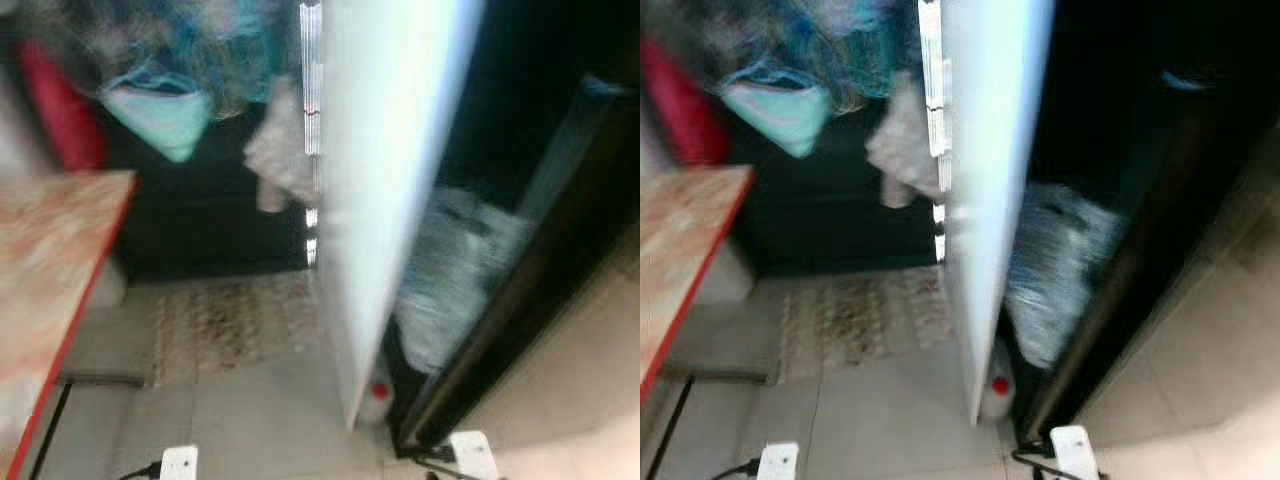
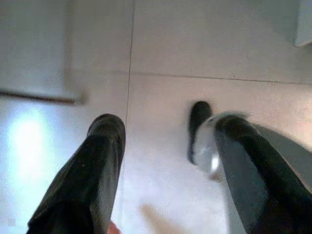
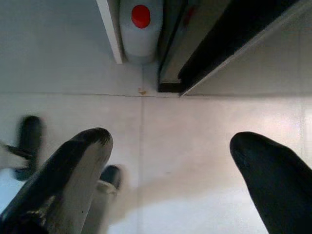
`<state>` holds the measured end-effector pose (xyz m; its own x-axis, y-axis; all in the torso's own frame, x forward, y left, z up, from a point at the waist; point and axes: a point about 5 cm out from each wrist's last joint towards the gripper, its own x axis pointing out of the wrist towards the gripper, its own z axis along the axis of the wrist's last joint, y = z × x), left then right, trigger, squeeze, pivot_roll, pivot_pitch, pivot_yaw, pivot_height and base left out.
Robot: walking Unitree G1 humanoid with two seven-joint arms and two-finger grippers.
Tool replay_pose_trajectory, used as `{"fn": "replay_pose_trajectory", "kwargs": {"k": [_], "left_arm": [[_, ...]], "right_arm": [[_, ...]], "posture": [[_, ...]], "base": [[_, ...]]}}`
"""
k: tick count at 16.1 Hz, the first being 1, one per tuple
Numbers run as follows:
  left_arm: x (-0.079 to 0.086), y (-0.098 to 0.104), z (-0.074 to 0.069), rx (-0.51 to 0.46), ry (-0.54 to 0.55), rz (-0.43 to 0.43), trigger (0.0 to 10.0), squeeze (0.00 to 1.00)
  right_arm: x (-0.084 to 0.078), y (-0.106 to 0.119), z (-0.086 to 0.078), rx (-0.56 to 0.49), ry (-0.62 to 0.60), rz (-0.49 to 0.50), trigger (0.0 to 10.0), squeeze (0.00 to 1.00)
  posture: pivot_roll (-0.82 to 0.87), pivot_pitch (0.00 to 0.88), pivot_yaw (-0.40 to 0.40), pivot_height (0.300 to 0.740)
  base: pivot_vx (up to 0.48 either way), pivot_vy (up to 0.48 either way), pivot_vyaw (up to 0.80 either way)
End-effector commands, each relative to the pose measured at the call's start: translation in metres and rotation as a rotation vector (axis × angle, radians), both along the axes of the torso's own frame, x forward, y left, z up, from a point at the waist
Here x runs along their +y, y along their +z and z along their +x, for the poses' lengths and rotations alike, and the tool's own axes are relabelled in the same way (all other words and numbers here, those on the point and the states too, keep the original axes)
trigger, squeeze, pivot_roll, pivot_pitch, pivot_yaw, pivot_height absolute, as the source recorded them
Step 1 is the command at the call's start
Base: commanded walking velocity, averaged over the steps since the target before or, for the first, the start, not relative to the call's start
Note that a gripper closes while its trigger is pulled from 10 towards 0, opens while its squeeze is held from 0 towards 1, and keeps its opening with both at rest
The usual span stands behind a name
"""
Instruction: Restocking fridge
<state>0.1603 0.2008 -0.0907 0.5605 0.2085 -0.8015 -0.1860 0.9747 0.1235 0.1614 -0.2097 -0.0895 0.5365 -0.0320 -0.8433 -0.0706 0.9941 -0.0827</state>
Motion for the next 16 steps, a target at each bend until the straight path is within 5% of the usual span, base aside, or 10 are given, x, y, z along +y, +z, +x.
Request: {"fn": "replay_pose_trajectory", "kwargs": {"k": [1,6,10,12,16], "left_arm": [[-0.001,-0.005,-0.012,0.028,0.043,-0.009,10.0,0.00],[-0.012,-0.007,-0.015,0.031,0.036,-0.023,10.0,0.00],[0.020,0.002,-0.004,0.000,0.033,0.050,10.0,0.00],[0.022,0.002,-0.006,0.006,0.024,0.057,10.0,0.00],[0.029,0.005,0.000,0.008,-0.035,0.080,10.0,0.00]], "right_arm": [[0.005,-0.001,0.000,0.010,0.025,0.016,10.0,0.00],[-0.009,0.003,0.005,0.011,-0.016,0.000,10.0,0.00],[0.017,0.006,0.021,-0.019,-0.024,0.055,10.0,0.00],[0.023,0.006,0.023,-0.028,-0.041,0.073,10.0,0.00],[0.035,-0.002,0.009,-0.005,-0.080,0.111,10.0,0.00]], "posture": [[0.00,0.021,-0.076,0.740],[0.07,0.000,-0.087,0.740],[0.08,0.000,-0.044,0.740],[0.07,0.000,-0.018,0.740],[0.03,0.000,0.039,0.740]], "base": [[0.000,0.000,0.80],[0.000,0.000,0.80],[0.000,0.000,0.80],[0.000,0.000,0.75],[0.000,0.000,0.64]]}}
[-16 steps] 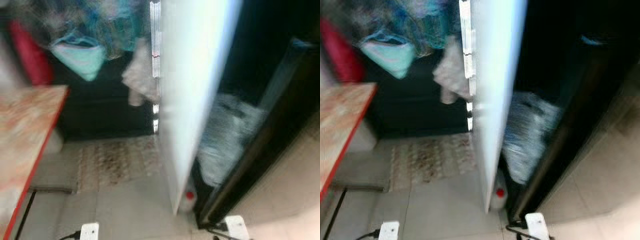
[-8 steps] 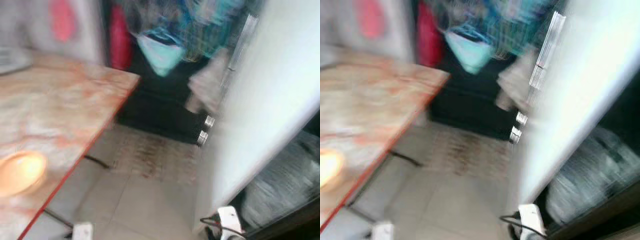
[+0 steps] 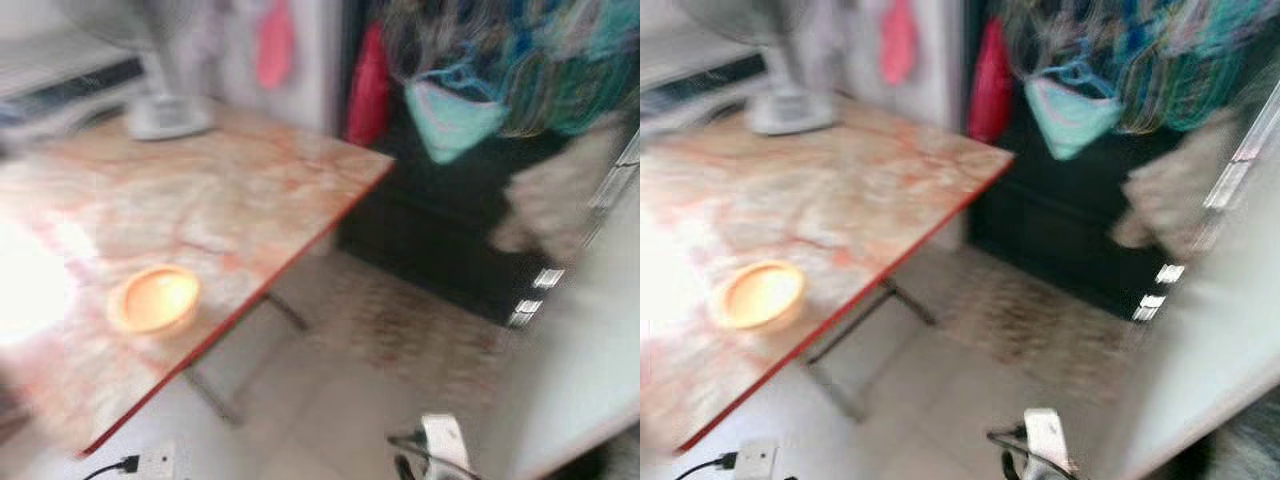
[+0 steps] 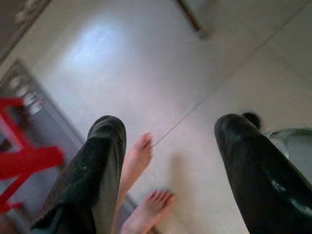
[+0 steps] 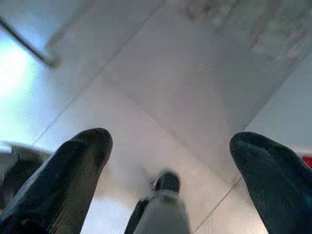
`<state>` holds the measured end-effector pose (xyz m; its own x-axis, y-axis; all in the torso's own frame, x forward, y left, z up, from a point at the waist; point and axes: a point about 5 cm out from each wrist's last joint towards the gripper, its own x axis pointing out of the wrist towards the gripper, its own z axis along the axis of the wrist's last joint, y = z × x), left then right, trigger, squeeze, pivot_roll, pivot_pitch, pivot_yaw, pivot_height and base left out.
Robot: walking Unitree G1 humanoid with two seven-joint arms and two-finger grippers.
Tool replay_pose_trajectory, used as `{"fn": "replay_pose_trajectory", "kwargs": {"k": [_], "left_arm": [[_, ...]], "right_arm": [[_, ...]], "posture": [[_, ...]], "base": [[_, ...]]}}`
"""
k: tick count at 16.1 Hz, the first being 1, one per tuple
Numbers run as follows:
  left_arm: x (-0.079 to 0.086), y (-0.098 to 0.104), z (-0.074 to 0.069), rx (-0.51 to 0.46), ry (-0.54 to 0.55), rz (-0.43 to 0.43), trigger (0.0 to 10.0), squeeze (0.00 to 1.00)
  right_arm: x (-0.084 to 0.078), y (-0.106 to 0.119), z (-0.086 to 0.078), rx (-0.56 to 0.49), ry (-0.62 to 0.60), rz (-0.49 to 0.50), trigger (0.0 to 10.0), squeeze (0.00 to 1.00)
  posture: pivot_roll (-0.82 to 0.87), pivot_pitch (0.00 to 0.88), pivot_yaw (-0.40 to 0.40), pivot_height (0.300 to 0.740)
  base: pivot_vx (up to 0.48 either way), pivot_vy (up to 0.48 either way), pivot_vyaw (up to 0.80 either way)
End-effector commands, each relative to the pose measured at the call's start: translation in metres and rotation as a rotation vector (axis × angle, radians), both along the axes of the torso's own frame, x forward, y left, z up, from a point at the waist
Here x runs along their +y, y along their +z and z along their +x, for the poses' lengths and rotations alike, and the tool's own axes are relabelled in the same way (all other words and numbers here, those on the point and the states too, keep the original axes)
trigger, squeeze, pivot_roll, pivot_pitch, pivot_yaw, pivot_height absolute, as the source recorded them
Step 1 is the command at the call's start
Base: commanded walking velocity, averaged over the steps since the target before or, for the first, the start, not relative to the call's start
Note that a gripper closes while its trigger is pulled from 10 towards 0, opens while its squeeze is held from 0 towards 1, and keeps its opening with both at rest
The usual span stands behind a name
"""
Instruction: Restocking fridge
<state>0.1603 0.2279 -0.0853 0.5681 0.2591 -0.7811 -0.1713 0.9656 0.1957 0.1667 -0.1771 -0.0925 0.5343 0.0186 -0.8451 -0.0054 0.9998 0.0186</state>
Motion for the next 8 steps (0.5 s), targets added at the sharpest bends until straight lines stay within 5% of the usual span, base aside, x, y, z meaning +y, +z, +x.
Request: {"fn": "replay_pose_trajectory", "kwargs": {"k": [1,8], "left_arm": [[-0.0016,0.0007,0.0030,0.004,-0.024,0.000,10.0,0.00],[-0.0084,-0.0006,0.0019,-0.014,-0.023,-0.013,10.0,0.00]], "right_arm": [[-0.0043,0.0001,-0.0006,0.003,-0.030,-0.004,10.0,0.00],[-0.0053,0.0004,-0.0001,0.005,0.018,-0.017,10.0,0.00]], "posture": [[0.04,0.000,0.033,0.740],[0.05,0.000,0.003,0.740]], "base": [[0.000,0.000,0.70],[0.000,0.000,0.78]]}}
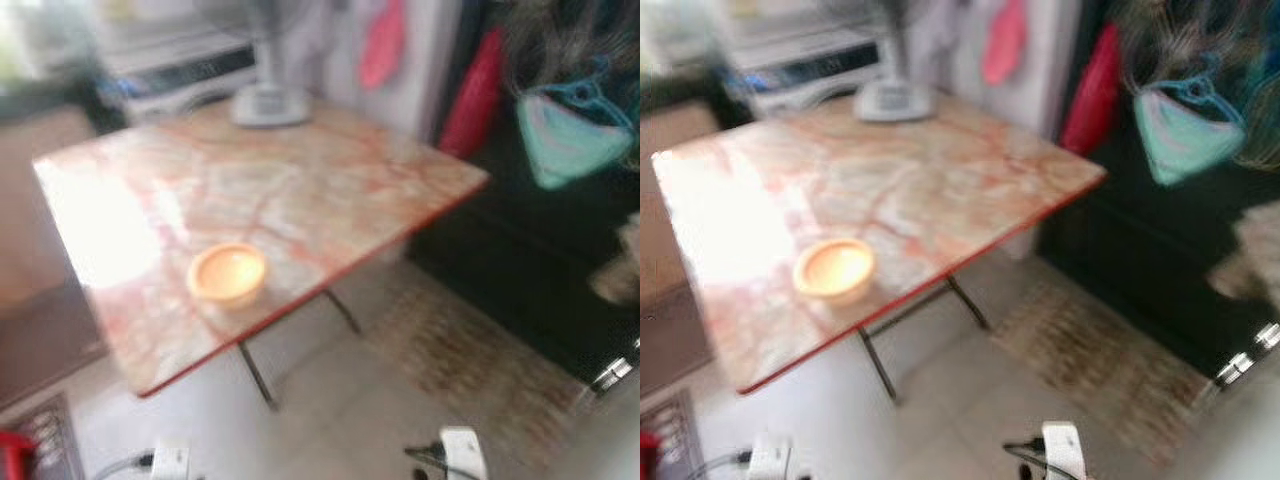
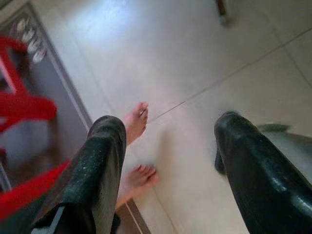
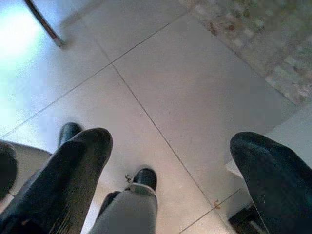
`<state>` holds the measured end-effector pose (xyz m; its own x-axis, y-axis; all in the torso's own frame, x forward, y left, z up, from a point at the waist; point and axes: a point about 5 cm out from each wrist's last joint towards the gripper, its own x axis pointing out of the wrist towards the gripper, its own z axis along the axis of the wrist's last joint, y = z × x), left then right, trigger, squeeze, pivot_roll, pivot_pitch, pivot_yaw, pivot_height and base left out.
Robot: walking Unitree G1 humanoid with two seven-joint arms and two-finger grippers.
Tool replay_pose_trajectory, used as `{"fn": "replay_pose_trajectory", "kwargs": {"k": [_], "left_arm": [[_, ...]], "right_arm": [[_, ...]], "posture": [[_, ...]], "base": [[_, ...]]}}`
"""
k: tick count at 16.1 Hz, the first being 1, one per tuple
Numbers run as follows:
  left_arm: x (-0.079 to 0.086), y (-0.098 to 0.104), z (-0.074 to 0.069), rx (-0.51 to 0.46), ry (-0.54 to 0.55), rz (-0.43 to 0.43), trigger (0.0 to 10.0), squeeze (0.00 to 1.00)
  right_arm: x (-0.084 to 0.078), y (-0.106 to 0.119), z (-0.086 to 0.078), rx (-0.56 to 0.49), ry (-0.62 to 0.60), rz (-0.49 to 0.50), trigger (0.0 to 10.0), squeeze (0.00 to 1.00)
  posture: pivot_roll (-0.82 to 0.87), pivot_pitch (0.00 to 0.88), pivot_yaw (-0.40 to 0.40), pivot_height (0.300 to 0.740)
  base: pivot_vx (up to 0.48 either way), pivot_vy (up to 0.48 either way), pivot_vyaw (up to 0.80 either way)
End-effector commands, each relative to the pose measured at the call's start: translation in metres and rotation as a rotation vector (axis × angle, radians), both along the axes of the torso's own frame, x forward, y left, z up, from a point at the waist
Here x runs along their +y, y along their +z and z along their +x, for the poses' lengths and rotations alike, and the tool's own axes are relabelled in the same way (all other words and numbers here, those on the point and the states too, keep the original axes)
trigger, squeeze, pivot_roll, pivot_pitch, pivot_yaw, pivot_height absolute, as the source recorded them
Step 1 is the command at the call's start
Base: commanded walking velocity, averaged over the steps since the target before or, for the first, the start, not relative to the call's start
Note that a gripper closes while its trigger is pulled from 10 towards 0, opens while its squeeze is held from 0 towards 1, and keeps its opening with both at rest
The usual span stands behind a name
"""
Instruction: Restocking fridge
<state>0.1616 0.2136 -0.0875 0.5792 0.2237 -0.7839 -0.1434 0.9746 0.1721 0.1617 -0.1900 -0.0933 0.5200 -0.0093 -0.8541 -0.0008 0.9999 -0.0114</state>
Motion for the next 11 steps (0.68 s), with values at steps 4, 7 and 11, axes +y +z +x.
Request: {"fn": "replay_pose_trajectory", "kwargs": {"k": [4,7,11], "left_arm": [[0.005,0.001,-0.001,-0.010,-0.009,0.016,10.0,0.00],[0.012,0.010,0.012,-0.091,0.031,0.034,10.0,0.00],[0.018,0.048,0.057,-0.416,0.013,0.125,10.0,0.00]], "right_arm": [[0.010,0.002,0.008,-0.017,0.023,0.017,10.0,0.00],[0.012,0.002,0.009,-0.014,-0.004,0.040,10.0,0.00],[0.015,0.004,0.015,-0.017,-0.001,0.043,10.0,0.00]], "posture": [[0.04,0.000,0.011,0.740],[0.05,0.000,0.017,0.740],[0.05,0.000,0.024,0.740]], "base": [[0.000,0.000,0.80],[0.000,0.000,0.27],[0.000,0.000,0.00]]}}
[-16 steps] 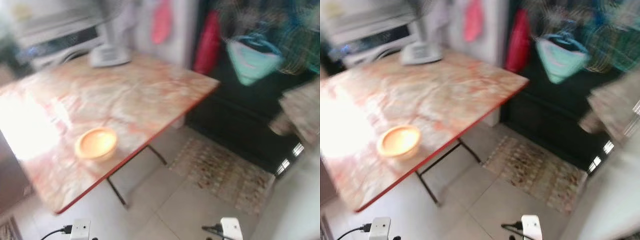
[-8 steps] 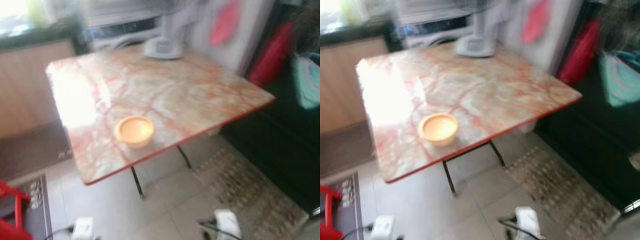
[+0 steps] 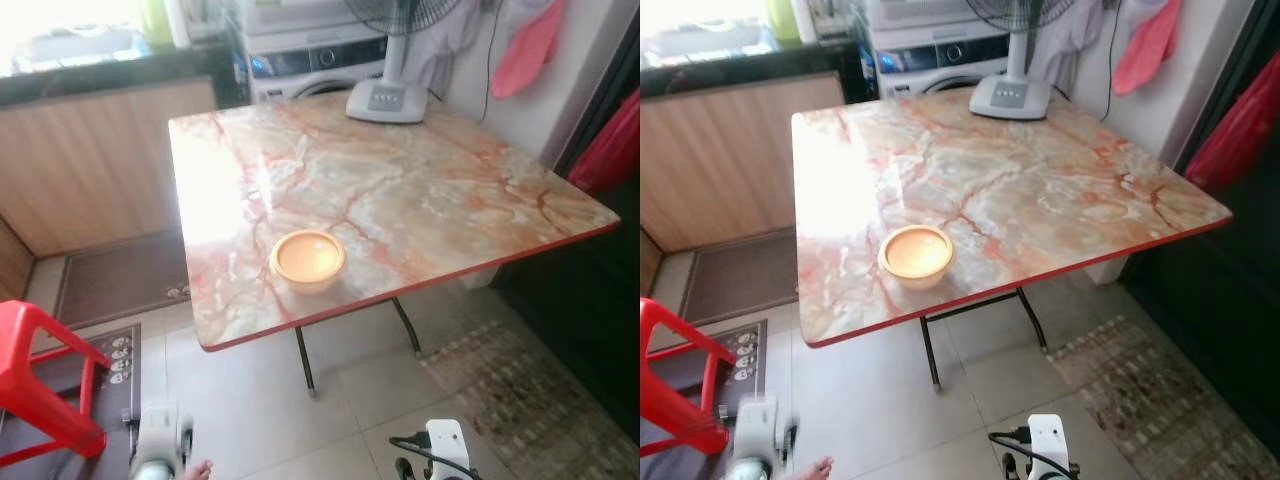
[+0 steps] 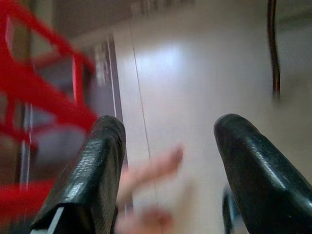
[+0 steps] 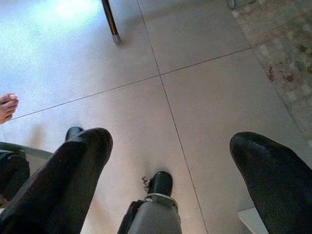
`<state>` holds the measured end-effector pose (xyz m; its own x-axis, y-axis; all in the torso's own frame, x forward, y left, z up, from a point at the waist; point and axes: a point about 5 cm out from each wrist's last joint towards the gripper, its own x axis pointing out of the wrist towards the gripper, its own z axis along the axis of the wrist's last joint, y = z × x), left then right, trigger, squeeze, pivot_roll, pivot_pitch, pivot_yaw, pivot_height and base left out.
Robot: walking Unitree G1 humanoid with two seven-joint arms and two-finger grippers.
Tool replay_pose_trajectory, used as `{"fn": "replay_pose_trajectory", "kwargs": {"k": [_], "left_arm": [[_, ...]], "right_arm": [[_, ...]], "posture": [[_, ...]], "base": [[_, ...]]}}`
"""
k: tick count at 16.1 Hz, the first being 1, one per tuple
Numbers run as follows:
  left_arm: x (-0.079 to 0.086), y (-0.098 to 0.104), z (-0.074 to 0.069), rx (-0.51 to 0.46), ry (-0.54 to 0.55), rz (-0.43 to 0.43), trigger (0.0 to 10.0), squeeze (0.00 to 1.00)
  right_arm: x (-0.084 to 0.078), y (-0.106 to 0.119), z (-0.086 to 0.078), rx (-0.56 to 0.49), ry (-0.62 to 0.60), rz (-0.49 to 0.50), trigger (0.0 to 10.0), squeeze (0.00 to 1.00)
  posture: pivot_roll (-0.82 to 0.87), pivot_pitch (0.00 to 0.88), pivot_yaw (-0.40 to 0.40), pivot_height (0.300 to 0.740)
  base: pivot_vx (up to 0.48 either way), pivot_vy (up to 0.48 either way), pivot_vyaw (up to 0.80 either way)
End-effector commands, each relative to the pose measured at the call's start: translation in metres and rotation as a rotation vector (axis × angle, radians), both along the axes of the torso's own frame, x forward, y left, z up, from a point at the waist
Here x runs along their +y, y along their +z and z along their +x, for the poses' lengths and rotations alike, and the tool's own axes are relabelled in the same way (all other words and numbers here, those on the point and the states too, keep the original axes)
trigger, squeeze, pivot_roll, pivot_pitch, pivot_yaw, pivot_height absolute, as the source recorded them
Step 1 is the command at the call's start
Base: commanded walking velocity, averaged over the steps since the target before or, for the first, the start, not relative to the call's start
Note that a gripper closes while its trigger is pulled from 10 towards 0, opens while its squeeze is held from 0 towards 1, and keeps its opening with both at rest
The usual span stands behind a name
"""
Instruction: Restocking fridge
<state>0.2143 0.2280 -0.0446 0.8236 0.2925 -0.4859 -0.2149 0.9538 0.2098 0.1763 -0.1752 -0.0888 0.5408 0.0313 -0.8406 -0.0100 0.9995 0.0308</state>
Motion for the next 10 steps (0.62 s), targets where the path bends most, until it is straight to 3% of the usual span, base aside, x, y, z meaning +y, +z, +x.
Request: {"fn": "replay_pose_trajectory", "kwargs": {"k": [1,3,4,7,10], "left_arm": [[0.001,0.015,0.013,-0.106,-0.006,0.033,10.0,0.00],[-0.006,0.030,0.022,-0.229,-0.045,0.079,10.0,0.00],[-0.010,0.031,0.019,-0.254,-0.057,0.123,10.0,0.00],[0.004,0.031,0.001,-0.288,0.032,0.218,10.0,0.00],[0.010,0.052,0.001,-0.411,0.061,0.321,10.0,0.00]], "right_arm": [[0.000,0.000,0.000,0.010,0.004,-0.003,10.0,0.00],[0.002,0.000,0.001,0.009,0.031,-0.003,10.0,0.00],[0.003,0.001,0.002,0.005,0.028,-0.001,10.0,0.00],[0.001,-0.001,-0.001,0.011,0.023,-0.001,10.0,0.00],[0.001,-0.001,-0.002,0.019,0.029,-0.004,10.0,0.00]], "posture": [[0.05,0.000,0.023,0.740],[0.05,0.000,0.029,0.740],[0.05,0.000,0.033,0.740],[0.05,0.000,0.032,0.740],[0.05,0.000,0.023,0.740]], "base": [[0.000,0.000,0.00],[0.000,0.000,0.00],[0.000,0.000,0.00],[0.000,0.000,0.00],[0.000,0.000,0.00]]}}
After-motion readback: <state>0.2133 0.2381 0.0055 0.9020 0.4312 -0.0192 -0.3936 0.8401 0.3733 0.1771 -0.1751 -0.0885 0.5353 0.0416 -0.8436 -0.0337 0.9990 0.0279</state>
